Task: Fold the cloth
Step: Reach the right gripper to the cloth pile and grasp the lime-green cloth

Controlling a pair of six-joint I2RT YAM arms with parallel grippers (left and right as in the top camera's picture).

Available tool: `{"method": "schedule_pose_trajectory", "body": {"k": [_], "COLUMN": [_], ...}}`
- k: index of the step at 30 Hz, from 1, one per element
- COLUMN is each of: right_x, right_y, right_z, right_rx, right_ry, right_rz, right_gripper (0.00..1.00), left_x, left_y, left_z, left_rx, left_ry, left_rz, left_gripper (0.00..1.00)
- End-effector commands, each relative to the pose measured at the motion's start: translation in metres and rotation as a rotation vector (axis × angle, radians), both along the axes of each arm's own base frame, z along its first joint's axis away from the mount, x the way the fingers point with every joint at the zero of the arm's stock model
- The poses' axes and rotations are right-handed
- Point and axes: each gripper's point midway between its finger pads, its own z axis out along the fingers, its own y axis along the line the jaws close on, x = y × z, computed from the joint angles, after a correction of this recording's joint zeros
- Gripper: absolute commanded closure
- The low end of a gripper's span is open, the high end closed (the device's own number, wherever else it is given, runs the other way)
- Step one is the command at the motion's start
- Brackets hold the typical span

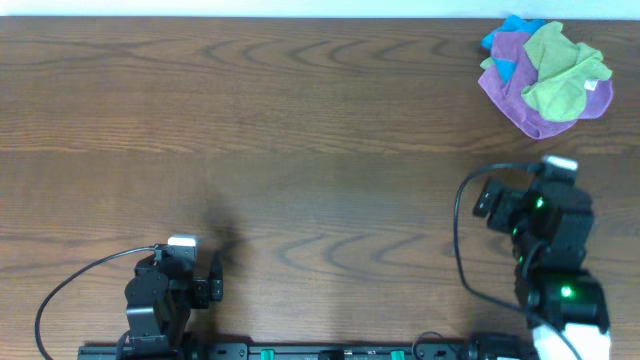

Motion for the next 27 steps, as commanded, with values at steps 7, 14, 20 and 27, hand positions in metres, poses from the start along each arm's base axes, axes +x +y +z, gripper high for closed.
{"method": "schedule_pose_trajectory", "body": {"k": [7,14,20,27], "right_x": [0.043,0.079,0.114,0.14], "right_y": [-0.05,-0.077,-0.093,-0.1], "right_z": [0.027,0.018,0.018,0.025], "right_rx": [0.058,0.105,0.137,0.134], "right_ry": [0.03,0.081,0.091,0.04], "right_rz": [-0.185,-0.221,-0.219,-0.206], "right_gripper": [0.01,0.01,0.01,0.01], "left_x": [-0.002,-0.002,-0.002,-0.002], "left_y": [0.0,0.0,0.0,0.0], "left_z": [-0.009,-0.009,-0.009,-0.009], "left_rx": [0.016,0.016,0.016,0.016], "left_ry": [0.02,0.02,0.02,0.02], "left_rz": [-0.009,-0.009,-0.009,-0.009], "left_gripper": [0.05,0.05,0.05,0.05]}}
